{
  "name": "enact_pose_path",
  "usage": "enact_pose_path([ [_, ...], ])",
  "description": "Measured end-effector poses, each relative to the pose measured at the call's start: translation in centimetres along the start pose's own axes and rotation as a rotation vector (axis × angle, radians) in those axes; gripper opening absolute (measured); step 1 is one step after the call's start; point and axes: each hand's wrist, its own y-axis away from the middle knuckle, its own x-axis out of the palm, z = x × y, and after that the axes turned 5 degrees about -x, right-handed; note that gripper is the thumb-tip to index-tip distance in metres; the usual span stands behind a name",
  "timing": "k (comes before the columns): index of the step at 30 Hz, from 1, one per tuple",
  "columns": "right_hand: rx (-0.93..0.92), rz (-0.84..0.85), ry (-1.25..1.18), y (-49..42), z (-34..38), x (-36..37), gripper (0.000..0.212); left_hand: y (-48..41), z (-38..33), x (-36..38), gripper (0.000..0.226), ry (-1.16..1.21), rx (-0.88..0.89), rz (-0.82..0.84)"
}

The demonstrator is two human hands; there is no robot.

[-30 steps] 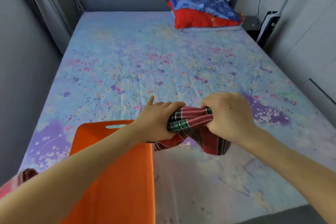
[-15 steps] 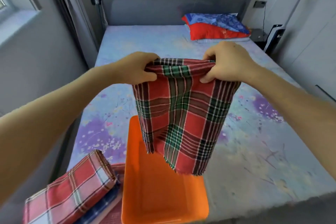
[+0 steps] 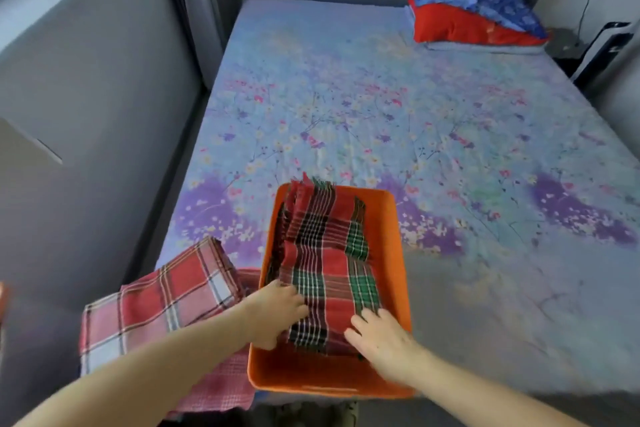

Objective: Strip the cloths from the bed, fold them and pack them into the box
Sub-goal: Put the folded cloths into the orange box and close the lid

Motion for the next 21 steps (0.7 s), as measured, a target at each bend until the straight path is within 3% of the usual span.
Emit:
enact_pose_path([
  [2, -0.067, 0.248, -0.08, -0.9, 0.0, 2.0, 0.023, -1.9, -2.1, 3.1, 0.061, -0.007, -0.036, 0.127],
  [3, -0.048, 0.28, -0.165, -1.4, -0.2, 2.5, 0.022, -2.8, -2.8, 4.3, 0.056, 0.032, -0.064, 0.154],
  [7, 0.204, 0.083, -0.493, -3.3, -2.8, 3.4, 0.025, -5.6, -4.4, 5.8, 0.039, 0.198, -0.228, 0.147],
  [12, 0.597, -0.058, -0.578, -8.2, -6.5, 5.7, 0.024, -9.9, -4.0, 7.2, 0.048, 0.376, -0.554, 0.116],
  [17, 0.997, -0.01, -0.814, -14.1, -9.3, 8.7, 0.063, -14.8, -1.7, 7.9, 0.07, 0.415, -0.66, 0.0],
  [21, 1.08, 0.003, -0.946, -17.7, -10.6, 11.9, 0.092, -18.9, 0.4, 9.1, 0.083, 0.631, -0.87, 0.038],
])
